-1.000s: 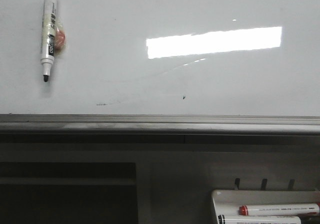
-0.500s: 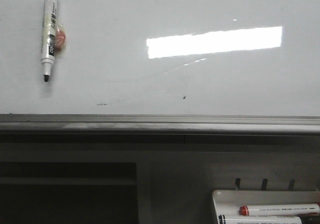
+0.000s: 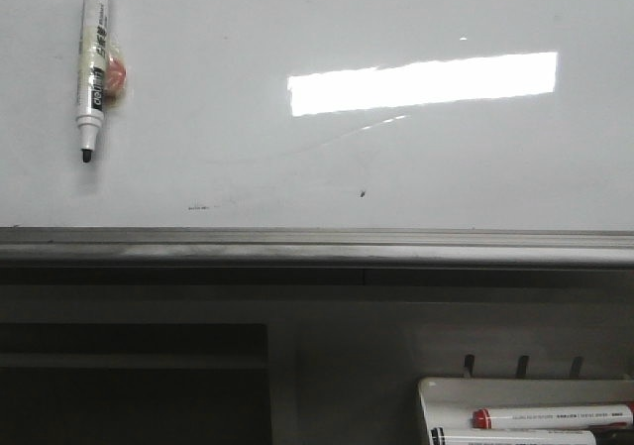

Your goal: Write number 2 on whiteboard

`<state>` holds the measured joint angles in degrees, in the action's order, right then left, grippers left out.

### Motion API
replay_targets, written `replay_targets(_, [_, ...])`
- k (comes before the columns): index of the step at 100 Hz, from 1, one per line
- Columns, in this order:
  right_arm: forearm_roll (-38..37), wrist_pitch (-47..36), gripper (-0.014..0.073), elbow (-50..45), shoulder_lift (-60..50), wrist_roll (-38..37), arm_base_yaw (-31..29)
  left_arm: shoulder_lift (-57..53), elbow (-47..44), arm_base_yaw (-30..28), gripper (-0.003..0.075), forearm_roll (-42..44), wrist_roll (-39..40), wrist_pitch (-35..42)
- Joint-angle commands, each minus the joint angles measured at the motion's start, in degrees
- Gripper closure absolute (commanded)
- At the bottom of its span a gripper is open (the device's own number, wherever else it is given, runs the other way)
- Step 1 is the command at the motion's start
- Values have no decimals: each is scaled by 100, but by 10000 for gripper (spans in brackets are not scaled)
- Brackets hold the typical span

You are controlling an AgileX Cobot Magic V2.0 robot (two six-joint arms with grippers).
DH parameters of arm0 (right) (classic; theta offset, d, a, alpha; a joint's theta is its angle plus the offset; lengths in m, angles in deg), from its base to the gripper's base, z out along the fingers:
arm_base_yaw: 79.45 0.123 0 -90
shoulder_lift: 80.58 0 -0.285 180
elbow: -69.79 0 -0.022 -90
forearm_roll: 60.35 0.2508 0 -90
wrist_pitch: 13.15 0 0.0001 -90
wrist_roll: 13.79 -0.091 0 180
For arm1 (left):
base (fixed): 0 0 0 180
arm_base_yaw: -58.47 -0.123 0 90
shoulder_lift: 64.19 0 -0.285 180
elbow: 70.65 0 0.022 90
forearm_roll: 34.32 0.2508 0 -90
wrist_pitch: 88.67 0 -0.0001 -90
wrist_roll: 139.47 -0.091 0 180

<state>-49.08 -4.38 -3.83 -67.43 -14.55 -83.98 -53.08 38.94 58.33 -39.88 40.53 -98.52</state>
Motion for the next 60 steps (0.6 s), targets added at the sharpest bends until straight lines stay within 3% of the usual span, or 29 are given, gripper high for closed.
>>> replay_targets(1, [45,303,652,803,469,-1,-39,532,676,-19,741,180,48,-23])
replay_targets(14, [139,1759,653,1861,1135,-1,-39,1173,1292,-19,741,192,48,-261])
replay_targets(27, [314,2078,654,2336,1442,-1,-39,1724,1480,22,710,108,48,-317])
replay_targets(34, [327,2078,654,2348,1464,-1,-39,1930,1480,129,597,-163,48,-149])
replay_targets(51, [316,2145,654,2348,1464,-1,-39,2350,1383,468,192,-562,48,1016])
replay_targets(60, [316,2146,654,2348,1464,-1,-27,2604,1387,680,134,-642,0,1306])
